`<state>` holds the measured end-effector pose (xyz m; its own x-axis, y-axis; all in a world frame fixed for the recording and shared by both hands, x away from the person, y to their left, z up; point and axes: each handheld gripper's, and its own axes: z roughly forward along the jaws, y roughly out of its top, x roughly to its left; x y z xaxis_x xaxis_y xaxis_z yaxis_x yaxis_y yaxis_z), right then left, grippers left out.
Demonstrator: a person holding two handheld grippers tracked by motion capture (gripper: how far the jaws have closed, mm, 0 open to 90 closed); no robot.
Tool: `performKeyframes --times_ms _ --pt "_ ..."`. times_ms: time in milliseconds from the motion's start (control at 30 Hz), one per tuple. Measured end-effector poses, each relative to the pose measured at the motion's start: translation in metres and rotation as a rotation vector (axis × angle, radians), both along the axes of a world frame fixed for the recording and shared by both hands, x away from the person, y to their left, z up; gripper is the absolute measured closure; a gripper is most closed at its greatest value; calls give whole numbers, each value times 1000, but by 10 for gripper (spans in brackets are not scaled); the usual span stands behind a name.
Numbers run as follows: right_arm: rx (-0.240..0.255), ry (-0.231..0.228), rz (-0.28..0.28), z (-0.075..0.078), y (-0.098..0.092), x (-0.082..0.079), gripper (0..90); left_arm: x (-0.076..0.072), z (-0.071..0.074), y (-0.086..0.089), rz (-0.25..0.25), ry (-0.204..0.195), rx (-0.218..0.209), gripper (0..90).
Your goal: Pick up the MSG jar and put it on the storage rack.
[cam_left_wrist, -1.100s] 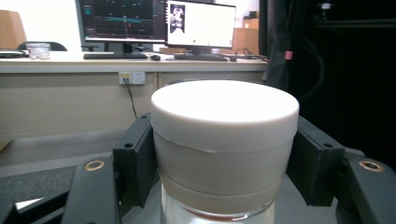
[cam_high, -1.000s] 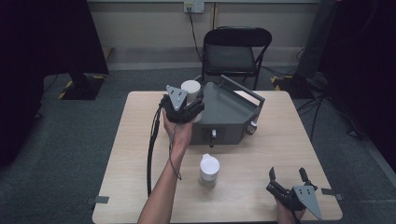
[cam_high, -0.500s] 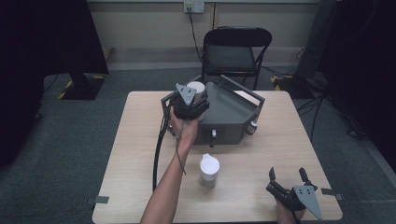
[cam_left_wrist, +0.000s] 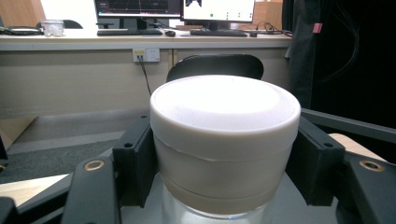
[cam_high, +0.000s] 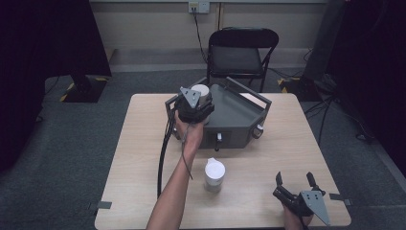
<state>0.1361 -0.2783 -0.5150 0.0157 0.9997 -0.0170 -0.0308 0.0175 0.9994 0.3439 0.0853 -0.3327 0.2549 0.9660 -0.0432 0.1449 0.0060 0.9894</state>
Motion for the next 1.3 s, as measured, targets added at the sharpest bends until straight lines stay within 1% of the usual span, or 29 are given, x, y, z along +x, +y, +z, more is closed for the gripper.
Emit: performKeyframes --times_ms 33,200,233,433,800,900,967,1000,1033,1067,1100,1133,1167,1300 --pt "1 0 0 0 0 0 0 0 -1 0 -3 -5 11 340" --pt "0 0 0 0 0 0 0 0 -2 0 -3 -8 13 340" --pt "0 0 0 0 0 0 0 0 -3 1 -3 -11 8 340" --pt "1 0 0 0 0 0 0 -1 -3 0 -1 -13 10 339" --pt "0 0 0 0 0 0 0 0 -1 1 -3 -5 6 339" --pt "1 0 0 0 0 0 0 0 -1 2 -6 -6 5 338" --pt "0 0 0 0 0 0 0 1 -2 4 -18 -5 1 334" --pt "1 0 1 0 0 0 0 2 -2 7 -24 2 -14 302" --pt "0 0 0 0 0 0 0 3 -3 8 -21 11 -34 178" --pt "1 1 0 0 0 0 0 3 -3 6 -4 13 -41 97" --pt "0 0 0 0 0 0 0 1 -6 4 14 0 -33 48" --pt "1 1 0 0 0 0 0 1 -7 4 21 -5 -29 12" --pt "0 1 0 0 0 0 0 0 -7 5 20 -5 -26 0" --pt "0 1 0 0 0 0 0 -2 -7 8 19 -8 -38 0"
